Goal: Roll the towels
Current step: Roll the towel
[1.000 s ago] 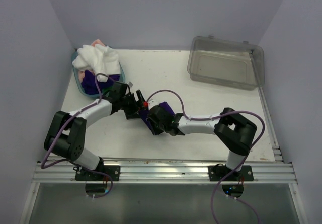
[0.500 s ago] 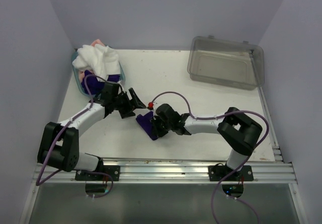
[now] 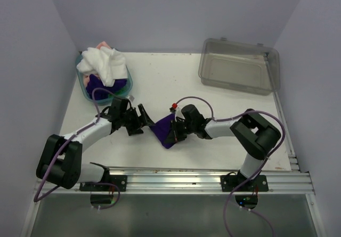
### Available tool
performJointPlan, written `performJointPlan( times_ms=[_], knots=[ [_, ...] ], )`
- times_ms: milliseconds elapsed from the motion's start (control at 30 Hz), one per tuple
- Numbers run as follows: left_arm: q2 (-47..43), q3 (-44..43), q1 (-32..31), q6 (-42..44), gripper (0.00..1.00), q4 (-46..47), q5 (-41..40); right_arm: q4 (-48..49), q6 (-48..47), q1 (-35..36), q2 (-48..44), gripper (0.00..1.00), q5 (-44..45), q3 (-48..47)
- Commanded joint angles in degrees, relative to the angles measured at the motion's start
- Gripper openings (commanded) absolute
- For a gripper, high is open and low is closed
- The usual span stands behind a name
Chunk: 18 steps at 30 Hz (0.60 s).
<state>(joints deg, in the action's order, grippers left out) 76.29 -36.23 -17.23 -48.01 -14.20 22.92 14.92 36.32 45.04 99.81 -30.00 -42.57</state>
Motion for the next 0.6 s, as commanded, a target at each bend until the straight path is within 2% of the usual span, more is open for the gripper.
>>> performJointPlan(
  times_ms=[0, 233, 400, 500, 567],
  knots=[
    [0.2, 0.9, -2.0, -1.1, 0.83, 5.3, 0.3, 8.0, 5.6, -2.0, 2.5, 0.0, -9.6, 1.6],
    [3.9, 1.4, -3.7, -3.4, 0.7, 9.4, 0.4, 17.4, 11.9, -5.2, 6.0, 0.0, -15.2, 3.9],
    [7.5, 0.2, -5.3, -3.7, 0.67, 11.2, 0.4, 20.4, 14.0, -5.8, 7.9, 0.0, -17.3, 3.8],
    [10.0, -0.3, -5.8, -3.8, 0.61, 12.4, 0.2, 20.4, 14.1, -6.0, 8.3, 0.0, -17.6, 3.5],
    [11.9, -1.0, -6.1, -4.2, 0.53, 13.0, -0.5, 21.5, 14.7, -6.0, 9.0, 0.0, -18.3, 3.5]
  ],
)
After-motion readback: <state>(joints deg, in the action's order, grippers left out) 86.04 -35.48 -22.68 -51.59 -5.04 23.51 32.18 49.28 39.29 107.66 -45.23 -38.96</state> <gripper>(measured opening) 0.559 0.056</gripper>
